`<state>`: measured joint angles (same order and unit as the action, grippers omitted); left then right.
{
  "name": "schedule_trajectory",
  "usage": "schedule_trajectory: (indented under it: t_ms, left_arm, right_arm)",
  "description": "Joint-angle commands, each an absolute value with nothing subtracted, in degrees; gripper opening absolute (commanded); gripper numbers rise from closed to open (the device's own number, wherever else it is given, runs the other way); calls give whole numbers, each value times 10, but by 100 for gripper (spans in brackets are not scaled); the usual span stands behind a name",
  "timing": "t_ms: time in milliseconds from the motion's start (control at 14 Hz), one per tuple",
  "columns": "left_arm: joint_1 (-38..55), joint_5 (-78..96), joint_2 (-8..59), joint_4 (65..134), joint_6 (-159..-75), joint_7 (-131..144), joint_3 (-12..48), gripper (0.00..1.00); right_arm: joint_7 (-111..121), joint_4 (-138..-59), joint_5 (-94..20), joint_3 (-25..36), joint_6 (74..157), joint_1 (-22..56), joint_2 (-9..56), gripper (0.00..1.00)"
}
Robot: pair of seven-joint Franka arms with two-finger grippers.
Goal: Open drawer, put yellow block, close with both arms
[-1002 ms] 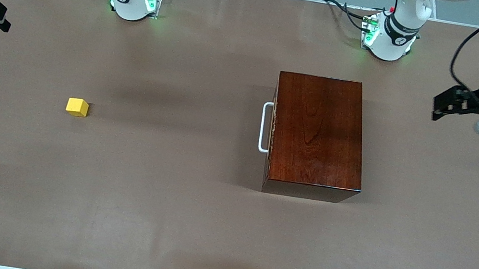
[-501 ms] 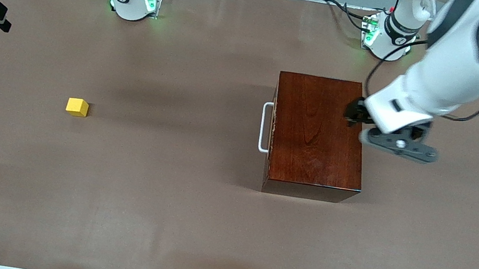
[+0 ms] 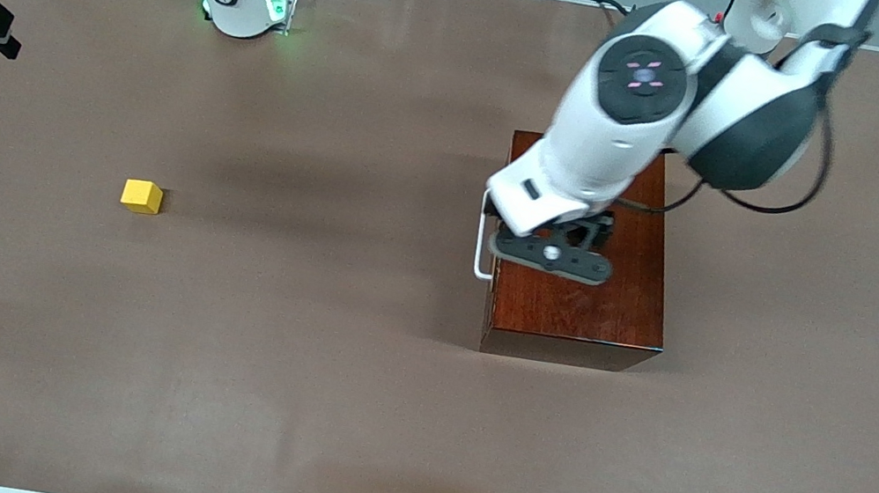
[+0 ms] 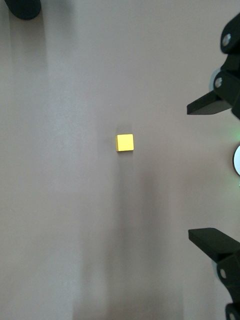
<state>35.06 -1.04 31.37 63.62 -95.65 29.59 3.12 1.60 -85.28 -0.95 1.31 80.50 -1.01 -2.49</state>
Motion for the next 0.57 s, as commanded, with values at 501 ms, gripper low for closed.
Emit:
schedule_trajectory:
  t_ms: [501]
  left_arm:
    - [511, -8, 438, 586, -1034, 405, -74, 100]
  right_arm:
    - [14, -848, -15, 14, 802, -17, -23, 100]
